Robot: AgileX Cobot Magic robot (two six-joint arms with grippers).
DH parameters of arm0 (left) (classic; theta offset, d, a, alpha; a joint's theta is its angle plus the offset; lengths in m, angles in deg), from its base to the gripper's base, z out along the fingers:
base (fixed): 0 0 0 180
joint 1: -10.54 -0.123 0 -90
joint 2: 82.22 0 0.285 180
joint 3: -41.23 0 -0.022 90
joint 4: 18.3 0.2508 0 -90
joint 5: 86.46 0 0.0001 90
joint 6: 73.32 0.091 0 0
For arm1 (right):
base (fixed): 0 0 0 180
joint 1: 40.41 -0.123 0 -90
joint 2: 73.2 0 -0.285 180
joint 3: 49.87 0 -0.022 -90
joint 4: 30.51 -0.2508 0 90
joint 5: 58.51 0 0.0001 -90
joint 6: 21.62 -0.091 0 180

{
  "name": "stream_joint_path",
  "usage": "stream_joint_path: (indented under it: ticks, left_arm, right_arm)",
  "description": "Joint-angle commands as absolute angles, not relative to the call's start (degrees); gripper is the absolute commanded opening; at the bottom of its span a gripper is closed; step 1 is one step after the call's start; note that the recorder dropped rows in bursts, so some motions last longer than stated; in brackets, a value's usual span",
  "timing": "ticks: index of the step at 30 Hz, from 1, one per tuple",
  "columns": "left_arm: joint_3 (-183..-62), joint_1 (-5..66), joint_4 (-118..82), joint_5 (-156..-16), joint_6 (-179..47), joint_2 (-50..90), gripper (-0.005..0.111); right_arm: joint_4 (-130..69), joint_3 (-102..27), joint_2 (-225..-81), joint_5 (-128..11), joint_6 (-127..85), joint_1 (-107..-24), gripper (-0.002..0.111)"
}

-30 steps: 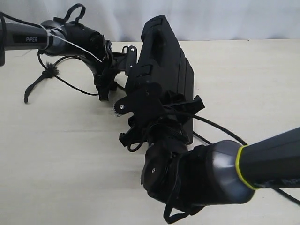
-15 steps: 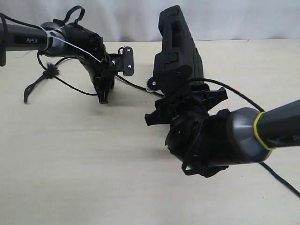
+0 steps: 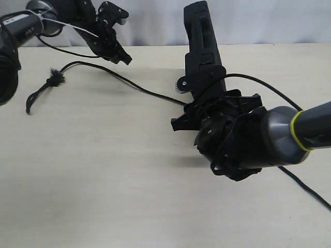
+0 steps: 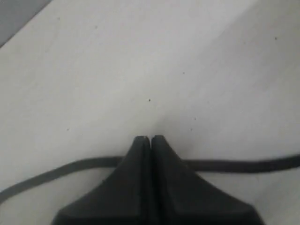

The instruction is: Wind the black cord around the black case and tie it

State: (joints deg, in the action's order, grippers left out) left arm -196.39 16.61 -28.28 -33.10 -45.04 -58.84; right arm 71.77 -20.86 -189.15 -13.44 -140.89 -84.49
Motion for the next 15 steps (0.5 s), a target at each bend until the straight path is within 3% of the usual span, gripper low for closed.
stream_joint_path:
  ticks: [1, 3, 8, 12, 14, 15]
  left_arm:
    - [-201.78, 16.59, -25.28, -28.8, -49.33, -64.75, 0.0]
    - [-201.78, 16.73, -24.76, -16.52, -49.39, -64.9, 0.0]
    - [-199.63, 23.55, -24.21, -16.5, -54.26, -60.15, 0.0]
    - [-199.27, 14.05, -17.31, -16.5, -66.84, -55.04, 0.0]
    - [-196.7, 9.86, -16.8, -16.5, -66.94, -55.04, 0.016]
    - [-195.21, 8.57, -14.6, -16.5, -67.52, -55.04, 0.035]
  right_arm:
    - [69.44, -19.8, -190.77, -24.64, -142.34, -84.21, 0.004]
    - [69.44, -19.8, -190.77, -24.64, -142.34, -84.21, 0.004]
    - [69.44, -19.8, -190.77, -24.61, -142.24, -84.21, 0.004]
    - [69.44, -19.8, -190.77, -25.94, -141.83, -84.21, 0.004]
    - [69.44, -19.8, -190.77, -25.92, -141.55, -84.21, 0.004]
    - [69.44, -19.8, -190.77, -25.92, -141.55, -84.21, 0.004]
